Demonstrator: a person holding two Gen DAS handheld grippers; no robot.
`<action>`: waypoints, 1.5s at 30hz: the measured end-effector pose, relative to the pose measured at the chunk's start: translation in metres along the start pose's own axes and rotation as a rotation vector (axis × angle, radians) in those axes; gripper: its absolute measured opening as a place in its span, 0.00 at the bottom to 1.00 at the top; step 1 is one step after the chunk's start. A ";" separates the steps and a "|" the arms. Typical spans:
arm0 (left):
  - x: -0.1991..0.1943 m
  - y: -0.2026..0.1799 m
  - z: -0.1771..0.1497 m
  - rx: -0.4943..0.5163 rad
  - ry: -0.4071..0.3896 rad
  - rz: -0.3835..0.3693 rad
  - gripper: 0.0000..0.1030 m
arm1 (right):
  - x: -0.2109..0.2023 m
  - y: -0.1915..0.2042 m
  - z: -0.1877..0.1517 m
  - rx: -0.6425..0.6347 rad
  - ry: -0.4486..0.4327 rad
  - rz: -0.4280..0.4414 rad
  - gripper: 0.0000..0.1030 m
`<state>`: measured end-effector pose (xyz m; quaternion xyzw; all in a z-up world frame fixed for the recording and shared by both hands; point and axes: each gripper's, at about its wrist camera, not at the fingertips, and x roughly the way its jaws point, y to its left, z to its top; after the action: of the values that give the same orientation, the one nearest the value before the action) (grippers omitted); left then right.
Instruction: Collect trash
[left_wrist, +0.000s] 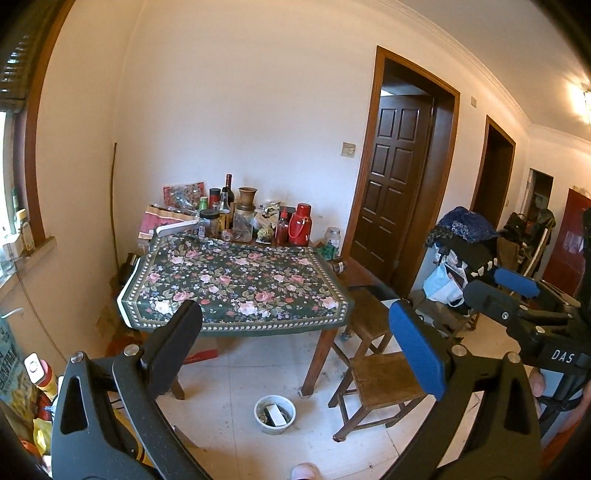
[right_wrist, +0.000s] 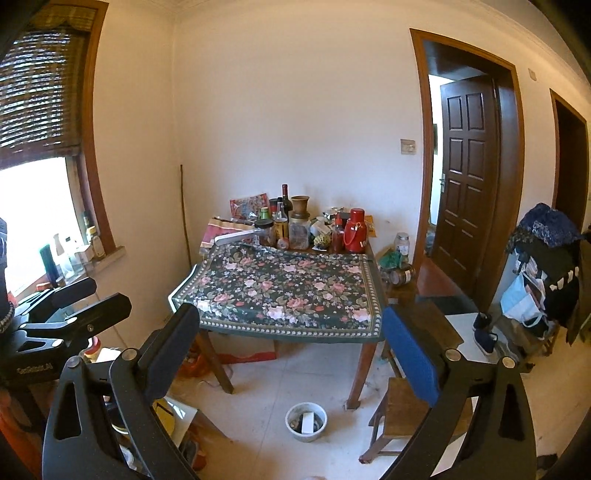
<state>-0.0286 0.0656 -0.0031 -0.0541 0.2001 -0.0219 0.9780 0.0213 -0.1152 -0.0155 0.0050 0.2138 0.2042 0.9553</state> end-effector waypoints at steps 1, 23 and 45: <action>0.001 -0.001 0.000 0.002 0.000 0.000 0.98 | -0.002 -0.001 -0.002 0.001 0.000 0.001 0.96; 0.016 -0.010 0.001 0.050 0.004 0.014 0.99 | -0.002 -0.009 -0.002 0.013 0.027 -0.004 0.96; 0.024 -0.014 0.007 0.037 0.001 0.000 0.99 | 0.000 -0.011 0.001 0.001 0.034 -0.003 0.96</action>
<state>-0.0037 0.0511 -0.0047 -0.0358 0.1999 -0.0256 0.9788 0.0260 -0.1253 -0.0154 0.0018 0.2302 0.2029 0.9517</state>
